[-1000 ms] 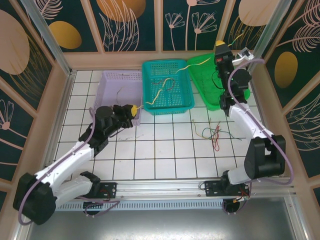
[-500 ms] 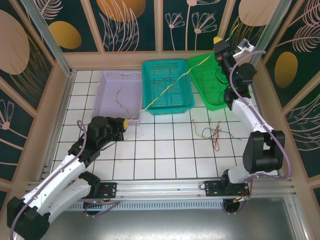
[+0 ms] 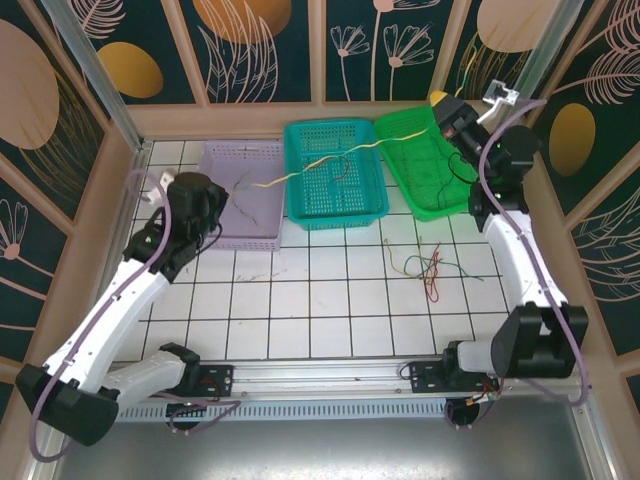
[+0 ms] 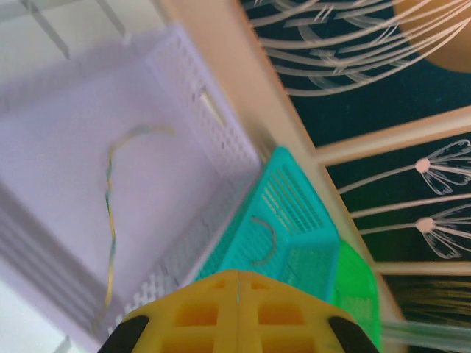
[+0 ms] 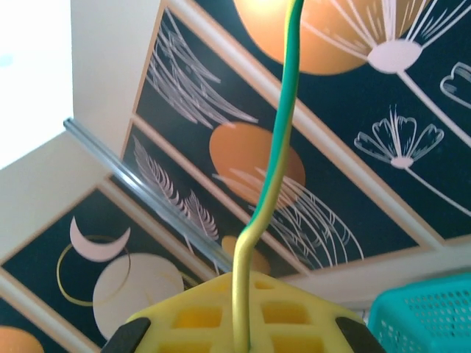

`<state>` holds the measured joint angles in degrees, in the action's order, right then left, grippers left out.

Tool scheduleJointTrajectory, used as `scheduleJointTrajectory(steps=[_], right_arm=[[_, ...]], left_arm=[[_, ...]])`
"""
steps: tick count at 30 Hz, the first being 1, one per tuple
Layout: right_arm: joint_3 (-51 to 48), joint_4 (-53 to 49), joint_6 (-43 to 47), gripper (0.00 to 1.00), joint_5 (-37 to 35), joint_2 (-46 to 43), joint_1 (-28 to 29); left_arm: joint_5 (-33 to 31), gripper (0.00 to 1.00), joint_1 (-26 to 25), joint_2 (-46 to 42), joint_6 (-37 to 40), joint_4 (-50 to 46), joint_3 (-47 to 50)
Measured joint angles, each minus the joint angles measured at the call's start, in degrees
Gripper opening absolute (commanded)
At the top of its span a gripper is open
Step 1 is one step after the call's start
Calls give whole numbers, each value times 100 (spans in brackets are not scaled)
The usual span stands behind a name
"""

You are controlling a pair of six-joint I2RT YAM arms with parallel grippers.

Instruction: Untangle the cables

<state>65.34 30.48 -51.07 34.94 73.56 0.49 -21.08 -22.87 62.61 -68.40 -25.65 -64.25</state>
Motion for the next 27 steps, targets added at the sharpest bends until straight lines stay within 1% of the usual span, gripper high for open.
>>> scheduleJointTrajectory(steps=[6, 8, 10, 11, 13, 14, 15, 17, 19, 20, 24, 27], right_arm=[[-522, -815, 492, 0, 90, -761, 46], [-619, -979, 610, 0, -42, -863, 203], [-638, -1115, 697, 0, -306, -896, 487], [-638, -1143, 732, 0, -518, -896, 673], [-629, -1147, 752, 0, -929, -890, 1016], [-592, -1163, 754, 0, -1123, -868, 1174], [-520, -1189, 752, 0, -1268, -828, 1279], [-192, -1244, 776, 0, -1615, -634, 1429], [153, -1294, 817, 0, -1862, -442, 1473], [341, -1298, 848, 0, -1963, -341, 1480], [846, -1307, 922, 0, -2173, -98, 1493], [1023, -1333, 990, 0, -2221, 13, 1530]], left_arm=[[-166, 0, 304, 667, 1731, 238, -612], [-188, 0, 354, 935, 2120, 275, -820], [-186, 0, 409, 1246, 2358, 256, -1078], [-146, 15, 439, 1429, 2433, 232, -1233], [-2, 40, 479, 1705, 2468, 146, -1458], [98, 51, 490, 1792, 2448, 107, -1519], [186, 57, 490, 1845, 2415, 63, -1545], [393, 66, 494, 1871, 2256, -87, -1561], [527, 72, 494, 1856, 2094, -219, -1598], [586, 73, 494, 1843, 2013, -273, -1635], [933, 72, 498, 1742, 1589, -457, -1899], [1585, 72, 481, 1613, 892, -332, -1956]])
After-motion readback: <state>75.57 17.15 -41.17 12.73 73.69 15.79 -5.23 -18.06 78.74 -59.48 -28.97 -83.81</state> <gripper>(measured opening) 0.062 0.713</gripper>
